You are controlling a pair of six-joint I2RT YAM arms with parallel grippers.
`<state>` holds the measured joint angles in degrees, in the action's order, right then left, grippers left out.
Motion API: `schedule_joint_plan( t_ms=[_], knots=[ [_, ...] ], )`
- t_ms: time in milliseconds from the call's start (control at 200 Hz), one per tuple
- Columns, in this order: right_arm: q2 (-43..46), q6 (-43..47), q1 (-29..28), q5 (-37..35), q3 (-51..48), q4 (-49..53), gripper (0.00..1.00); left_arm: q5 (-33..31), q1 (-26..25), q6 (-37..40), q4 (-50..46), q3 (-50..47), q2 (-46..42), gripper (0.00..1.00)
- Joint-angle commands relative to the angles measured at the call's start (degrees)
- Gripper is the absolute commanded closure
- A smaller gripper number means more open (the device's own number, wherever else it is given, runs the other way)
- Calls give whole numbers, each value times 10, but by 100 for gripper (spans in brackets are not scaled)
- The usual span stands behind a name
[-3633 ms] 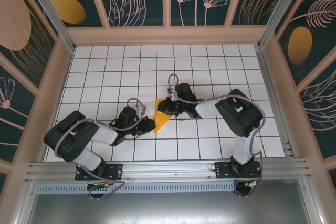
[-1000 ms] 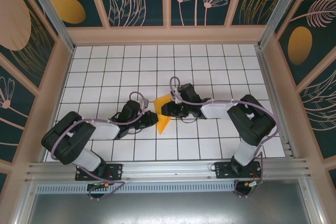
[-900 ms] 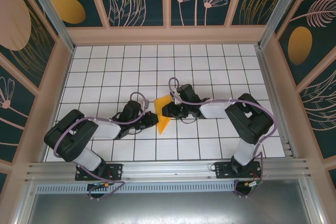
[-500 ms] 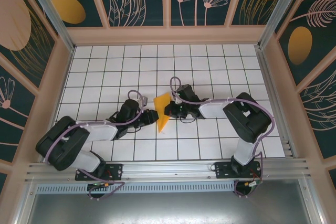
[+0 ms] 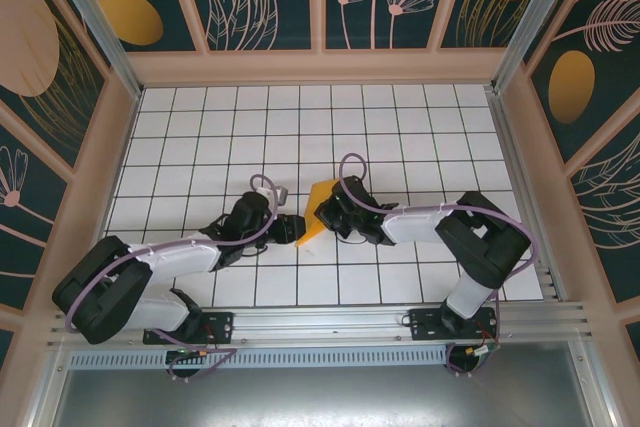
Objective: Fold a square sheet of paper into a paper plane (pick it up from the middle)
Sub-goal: Fourth fold the wing at the center of the table.
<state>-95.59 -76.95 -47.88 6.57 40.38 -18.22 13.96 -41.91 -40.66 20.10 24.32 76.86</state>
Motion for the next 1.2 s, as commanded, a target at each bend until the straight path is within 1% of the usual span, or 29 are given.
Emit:
schedule_joint_plan(
  t_ms=[0,100,225,290,395,535,590,796,946,1061,1131,1196],
  knots=[
    [18,-24,2,-30,-5,6,98,-50,-26,41,-33,21,21,58],
    [19,-11,2,-21,-3,6,96,-82,-42,54,-35,30,40,58],
    [9,-5,6,-2,1,-3,96,-138,-62,65,-44,43,56,56],
    [7,-5,6,1,0,-7,96,-155,-66,70,-45,47,63,56],
    [5,-4,9,5,0,-9,96,-175,-74,81,-44,53,70,58],
    [2,-5,10,10,-1,-13,96,-176,-80,92,-43,66,82,62],
    [1,-5,10,10,-1,-13,96,-176,-84,96,-42,70,89,63],
    [-3,-4,11,16,-1,-19,95,-174,-86,97,-39,84,116,71],
    [-7,-2,12,22,2,-20,95,-192,-85,97,-47,84,120,71],
    [-10,0,12,23,6,-17,95,-191,-86,100,-48,84,122,70],
    [-11,1,12,25,8,-15,96,-190,-86,101,-46,82,123,75],
    [-13,2,11,26,10,-12,96,-191,-86,100,-46,82,123,77]
  ],
)
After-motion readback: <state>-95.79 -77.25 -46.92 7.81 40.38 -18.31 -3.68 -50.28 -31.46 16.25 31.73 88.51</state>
